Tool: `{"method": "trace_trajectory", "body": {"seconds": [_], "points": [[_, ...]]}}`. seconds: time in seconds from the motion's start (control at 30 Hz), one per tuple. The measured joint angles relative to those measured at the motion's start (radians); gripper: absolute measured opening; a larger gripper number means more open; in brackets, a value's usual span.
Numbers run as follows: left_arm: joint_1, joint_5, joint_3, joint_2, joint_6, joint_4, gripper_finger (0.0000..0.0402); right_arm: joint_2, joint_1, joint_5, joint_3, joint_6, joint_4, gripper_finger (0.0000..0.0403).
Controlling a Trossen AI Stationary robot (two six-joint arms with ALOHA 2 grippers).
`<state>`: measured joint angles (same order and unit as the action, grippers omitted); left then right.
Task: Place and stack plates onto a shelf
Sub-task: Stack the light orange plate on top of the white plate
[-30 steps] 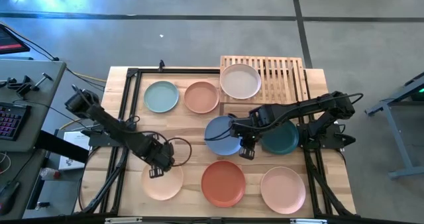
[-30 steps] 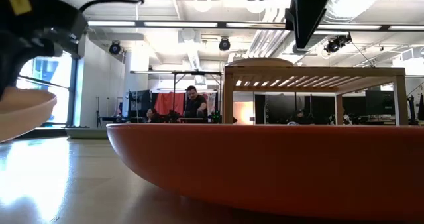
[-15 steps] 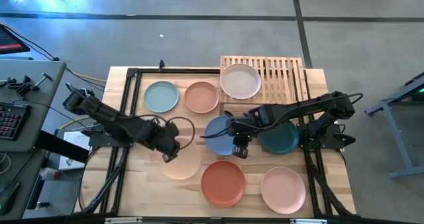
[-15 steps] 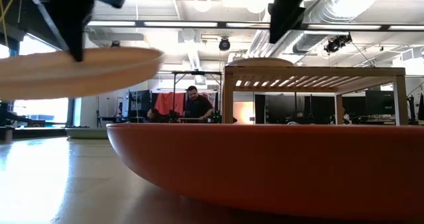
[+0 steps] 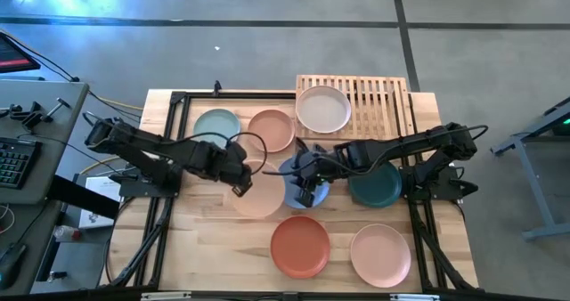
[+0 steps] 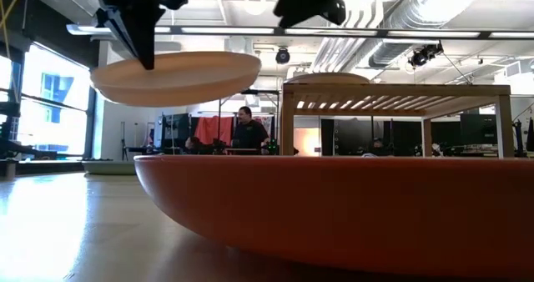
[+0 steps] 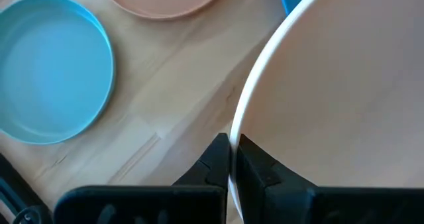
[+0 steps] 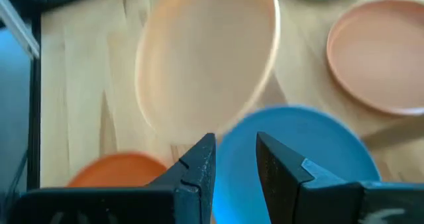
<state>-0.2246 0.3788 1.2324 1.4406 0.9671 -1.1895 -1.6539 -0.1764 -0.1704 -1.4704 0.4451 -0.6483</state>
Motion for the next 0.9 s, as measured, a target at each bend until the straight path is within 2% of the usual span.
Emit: {"method": "trace_trajectory", "body": {"seconds": [0.1, 0.3, 0.47, 0.9], "points": [[0.016, 0.019, 0.000, 0.000, 0.000, 0.023, 0.0000, 0.000, 0.008, -0.031, 0.000, -0.001, 0.030, 0.0087], [0.036, 0.053, 0.000, 0.000, -0.041, 0.072, 0.0000, 0.000, 0.049, -0.030, 0.000, 0.024, 0.037, 0.0087], [0.050, 0.094, 0.000, 0.000, -0.116, 0.130, 0.0000, 0.000, 0.078, -0.017, 0.000, 0.026, 0.037, 0.0087], [0.103, 0.107, 0.000, 0.000, -0.295, 0.226, 0.0000, 0.000, 0.118, -0.013, 0.000, 0.054, 0.006, 0.0087]]}}
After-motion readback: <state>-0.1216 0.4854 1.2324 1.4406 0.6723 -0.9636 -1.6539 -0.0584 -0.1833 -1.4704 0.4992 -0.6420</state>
